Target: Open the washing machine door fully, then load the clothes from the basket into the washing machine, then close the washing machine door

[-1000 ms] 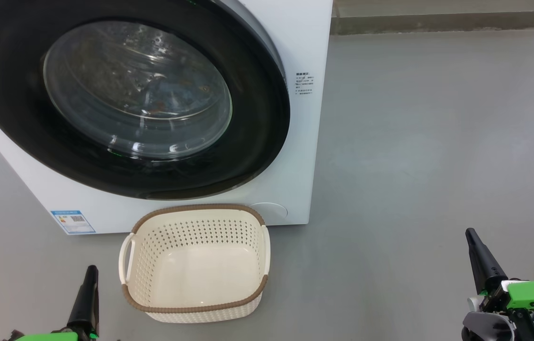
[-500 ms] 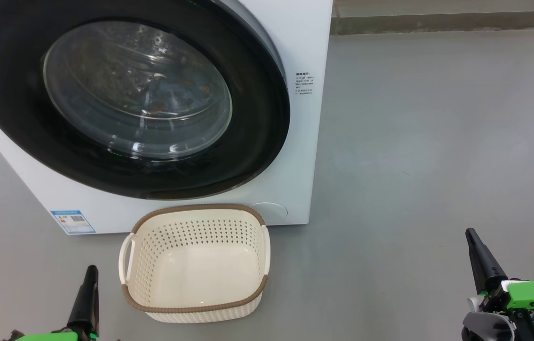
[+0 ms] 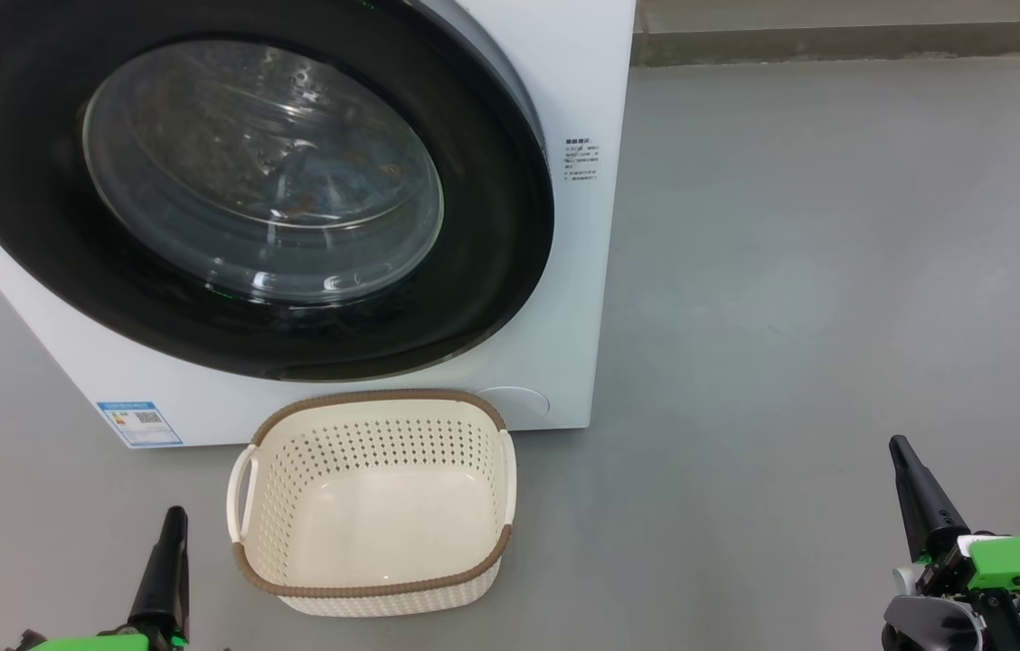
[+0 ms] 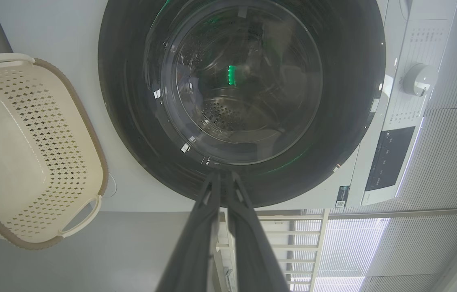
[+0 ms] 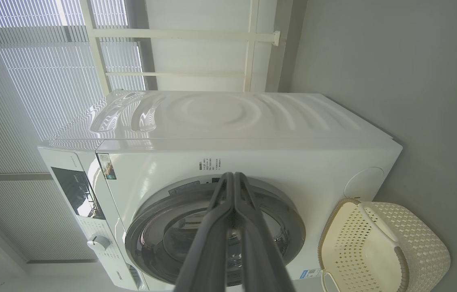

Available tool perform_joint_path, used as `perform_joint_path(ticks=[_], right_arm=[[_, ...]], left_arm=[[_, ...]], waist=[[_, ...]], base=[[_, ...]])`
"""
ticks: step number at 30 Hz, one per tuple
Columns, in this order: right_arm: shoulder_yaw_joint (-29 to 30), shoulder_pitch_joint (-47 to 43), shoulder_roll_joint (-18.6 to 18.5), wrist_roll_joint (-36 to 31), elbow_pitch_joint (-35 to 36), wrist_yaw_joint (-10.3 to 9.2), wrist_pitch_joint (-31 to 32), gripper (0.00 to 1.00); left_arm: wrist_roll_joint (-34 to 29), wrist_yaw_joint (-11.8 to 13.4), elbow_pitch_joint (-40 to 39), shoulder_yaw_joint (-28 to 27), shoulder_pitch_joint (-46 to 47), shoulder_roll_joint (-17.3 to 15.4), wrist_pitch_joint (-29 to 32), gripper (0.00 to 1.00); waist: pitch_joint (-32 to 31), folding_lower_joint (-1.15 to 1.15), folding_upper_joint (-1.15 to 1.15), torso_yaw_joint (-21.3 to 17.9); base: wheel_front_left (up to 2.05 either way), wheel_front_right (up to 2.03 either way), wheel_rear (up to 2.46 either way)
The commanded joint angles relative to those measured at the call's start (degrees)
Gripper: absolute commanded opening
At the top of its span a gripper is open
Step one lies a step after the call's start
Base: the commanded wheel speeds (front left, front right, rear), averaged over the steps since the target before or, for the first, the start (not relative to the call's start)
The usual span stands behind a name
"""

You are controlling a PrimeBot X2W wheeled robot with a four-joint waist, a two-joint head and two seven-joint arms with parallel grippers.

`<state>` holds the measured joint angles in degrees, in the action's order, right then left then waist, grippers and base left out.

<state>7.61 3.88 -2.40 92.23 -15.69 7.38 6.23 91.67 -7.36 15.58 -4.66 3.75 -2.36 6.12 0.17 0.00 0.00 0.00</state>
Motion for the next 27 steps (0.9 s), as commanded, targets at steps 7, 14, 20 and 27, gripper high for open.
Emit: perform_joint_path(ticks=[7,14,20,27], right_arm=[[-1.04,2.32,-0.49,-0.11,1.66,0.11,0.29,0.0],[-1.03,2.32,-0.49,-0.11,1.66,0.11,0.29,0.0],[-1.03,2.32,-0.49,-0.11,1.66,0.11,0.3,0.0],[-1.03,2.32,-0.48,-0.11,1.66,0.11,0.3,0.0]], left_arm=[[0.51,-0.13,-1.54,-1.85,2.45,-0.52,0.36,0.0],[0.51,-0.13,-1.54,-1.85,2.45,-0.52,0.36,0.0],[0.51,-0.13,-1.54,-1.85,2.45,-0.52,0.36,0.0],[0.51,-0.13,-1.54,-1.85,2.45,-0.52,0.36,0.0]], waist=[[0.0,0.0,0.0,0.0],[0.0,0.0,0.0,0.0],[0.0,0.0,0.0,0.0],[0.0,0.0,0.0,0.0]], base=[[0.0,0.0,0.0],[0.0,0.0,0.0],[0.0,0.0,0.0],[0.0,0.0,0.0]])
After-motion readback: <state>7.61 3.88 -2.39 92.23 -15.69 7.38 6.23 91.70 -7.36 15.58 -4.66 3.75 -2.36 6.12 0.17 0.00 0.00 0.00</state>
